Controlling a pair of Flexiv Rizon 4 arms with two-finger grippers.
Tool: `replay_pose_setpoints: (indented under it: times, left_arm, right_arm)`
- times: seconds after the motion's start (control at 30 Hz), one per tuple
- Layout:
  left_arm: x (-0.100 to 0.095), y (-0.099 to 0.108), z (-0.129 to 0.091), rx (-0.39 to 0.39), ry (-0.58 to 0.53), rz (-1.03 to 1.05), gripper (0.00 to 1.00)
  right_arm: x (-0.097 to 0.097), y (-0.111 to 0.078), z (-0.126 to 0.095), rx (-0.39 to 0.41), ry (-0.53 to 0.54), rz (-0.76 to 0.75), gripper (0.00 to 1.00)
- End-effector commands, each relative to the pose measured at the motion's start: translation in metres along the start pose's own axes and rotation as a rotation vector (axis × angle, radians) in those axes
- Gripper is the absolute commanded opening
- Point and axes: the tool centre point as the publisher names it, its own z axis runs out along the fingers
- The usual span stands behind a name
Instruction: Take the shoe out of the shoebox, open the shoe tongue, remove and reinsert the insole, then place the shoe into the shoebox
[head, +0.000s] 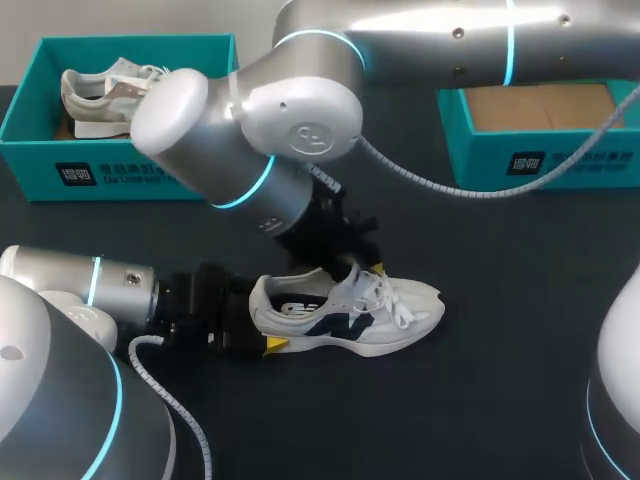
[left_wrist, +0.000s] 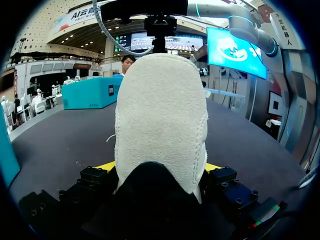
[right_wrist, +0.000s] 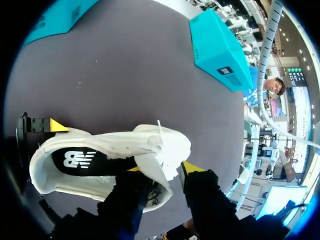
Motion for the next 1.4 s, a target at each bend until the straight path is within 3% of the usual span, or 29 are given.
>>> replay_pose_setpoints:
  times: [0.03, 0.1, 0.43, 0.67, 0.97, 1.03, 1.13, 1.3, 1.4]
  left_arm:
    - [-0.001, 0.006, 0.003, -0.002, 0.001, 0.0, 0.0]
    - [-0.001, 0.006, 0.003, -0.002, 0.001, 0.0, 0.0]
    - [-0.001, 0.006, 0.003, -0.002, 0.001, 0.0, 0.0]
    - [-0.001, 0.006, 0.003, -0.002, 0.001, 0.0, 0.0]
    - [-0.001, 0.006, 0.003, -0.002, 0.001, 0.0, 0.0]
    - [-0.001, 0.006, 0.003, -0.002, 0.001, 0.0, 0.0]
    - [-0.001, 0.006, 0.003, -0.002, 0.001, 0.0, 0.0]
    - [-0.001, 0.006, 0.003, -0.002, 0.001, 0.0, 0.0]
    - [-0.001, 0.006, 0.003, -0.002, 0.001, 0.0, 0.0]
  right_arm:
    - [-0.009, -0.005, 0.002, 0.0, 0.032, 0.332, 0.2]
    - [-0.01, -0.004, 0.001, 0.0, 0.065, 0.334, 0.0]
    - [-0.029, -0.001, 0.011, -0.006, 0.104, 0.329, 0.0]
    - [-0.05, -0.002, 0.033, -0.01, 0.09, 0.33, 0.0]
    - [-0.047, -0.001, 0.069, -0.02, 0.122, 0.31, 0.0]
    - [-0.044, -0.001, 0.079, -0.018, 0.132, 0.307, 0.22]
    - [-0.041, -0.002, 0.089, -0.018, 0.132, 0.303, 0.37]
    - [-0.038, -0.003, 0.097, -0.018, 0.131, 0.311, 0.49]
    - [-0.039, -0.003, 0.096, -0.018, 0.127, 0.312, 0.49]
